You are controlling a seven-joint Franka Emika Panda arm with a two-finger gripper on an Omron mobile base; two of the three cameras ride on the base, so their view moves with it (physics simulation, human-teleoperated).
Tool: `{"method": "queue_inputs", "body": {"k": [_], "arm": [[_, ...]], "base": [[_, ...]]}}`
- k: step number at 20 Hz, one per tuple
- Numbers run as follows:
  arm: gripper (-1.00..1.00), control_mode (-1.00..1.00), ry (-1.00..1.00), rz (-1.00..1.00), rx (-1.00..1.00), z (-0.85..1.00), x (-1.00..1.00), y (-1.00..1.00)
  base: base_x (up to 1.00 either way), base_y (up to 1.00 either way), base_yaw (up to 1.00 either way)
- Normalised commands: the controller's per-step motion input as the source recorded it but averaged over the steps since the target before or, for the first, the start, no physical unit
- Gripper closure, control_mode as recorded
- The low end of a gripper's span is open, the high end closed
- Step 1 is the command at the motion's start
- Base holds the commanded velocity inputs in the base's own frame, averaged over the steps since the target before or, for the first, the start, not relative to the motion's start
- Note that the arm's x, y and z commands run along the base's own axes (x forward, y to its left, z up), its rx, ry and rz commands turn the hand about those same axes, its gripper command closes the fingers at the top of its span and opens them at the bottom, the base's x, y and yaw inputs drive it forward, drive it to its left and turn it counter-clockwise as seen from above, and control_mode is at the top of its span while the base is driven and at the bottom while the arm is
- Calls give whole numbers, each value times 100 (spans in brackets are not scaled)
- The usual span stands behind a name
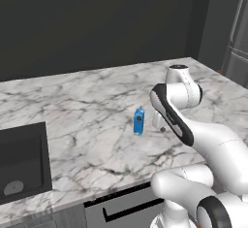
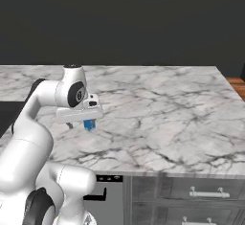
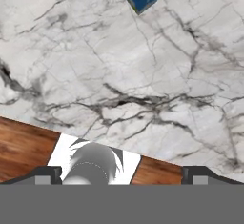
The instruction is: Gather the eggs and milk located in the vicinity of the sink area and place them right next to the bowl.
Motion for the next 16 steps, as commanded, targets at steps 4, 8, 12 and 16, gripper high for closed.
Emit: {"method": "queue_inputs", "body": {"k": [4,8,12,16], "arm": [[-100,-100,2,0,0,0,0,0],[-100,-100,7,-6,-5,2,34,10],[-100,-100,-8,-34,-10,30,68,14],[-100,-100,-29,-49,0,68,77,38]], "base": [[0,0,0],[0,0,0],[0,0,0],[0,0,0]]}}
